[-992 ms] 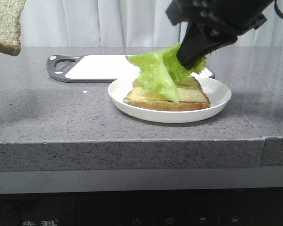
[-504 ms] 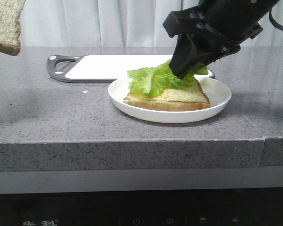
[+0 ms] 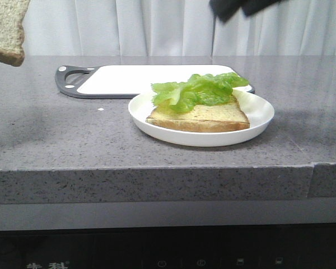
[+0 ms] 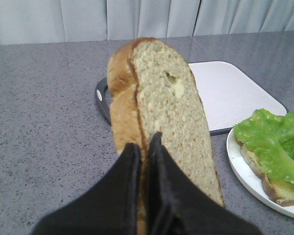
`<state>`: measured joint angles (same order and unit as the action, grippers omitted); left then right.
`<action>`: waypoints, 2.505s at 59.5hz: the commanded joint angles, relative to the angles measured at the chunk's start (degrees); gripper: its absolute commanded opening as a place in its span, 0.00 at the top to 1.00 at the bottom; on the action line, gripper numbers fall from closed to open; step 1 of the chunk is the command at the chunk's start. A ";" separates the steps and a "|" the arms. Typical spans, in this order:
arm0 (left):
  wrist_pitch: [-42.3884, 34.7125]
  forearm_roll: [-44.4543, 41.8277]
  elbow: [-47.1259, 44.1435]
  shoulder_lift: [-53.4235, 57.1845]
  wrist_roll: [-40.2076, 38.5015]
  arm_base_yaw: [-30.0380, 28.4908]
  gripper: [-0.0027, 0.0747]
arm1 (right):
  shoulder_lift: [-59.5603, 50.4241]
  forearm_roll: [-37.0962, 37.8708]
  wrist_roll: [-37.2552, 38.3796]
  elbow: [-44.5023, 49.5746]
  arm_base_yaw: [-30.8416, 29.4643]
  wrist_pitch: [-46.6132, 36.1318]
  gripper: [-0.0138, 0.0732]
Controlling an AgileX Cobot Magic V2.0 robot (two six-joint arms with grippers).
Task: Left arm grabs bread, right arm adds lettuce
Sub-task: 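Open the right gripper and raise it away from the lettuce, then lower the held bread slice with the left gripper onto the lettuce, then open the left gripper and lift it away from the sandwich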
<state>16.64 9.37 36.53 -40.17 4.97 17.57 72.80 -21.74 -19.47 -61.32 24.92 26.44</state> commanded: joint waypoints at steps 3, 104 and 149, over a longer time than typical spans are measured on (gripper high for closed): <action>-4.18 1.70 1.68 0.09 -0.51 -0.21 0.99 | -7.18 -0.07 -0.41 -1.03 -0.27 -1.89 0.47; 35.14 71.46 37.35 -59.37 35.82 2.60 0.91 | -44.97 0.73 -0.41 23.49 -0.27 -1.10 0.91; 39.60 63.56 37.24 -45.02 35.91 -3.39 0.99 | -44.97 0.73 -0.35 23.49 -0.27 -2.87 0.91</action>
<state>56.61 71.98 72.15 -90.01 40.61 14.62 27.73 -20.95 -19.47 -36.38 24.92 28.73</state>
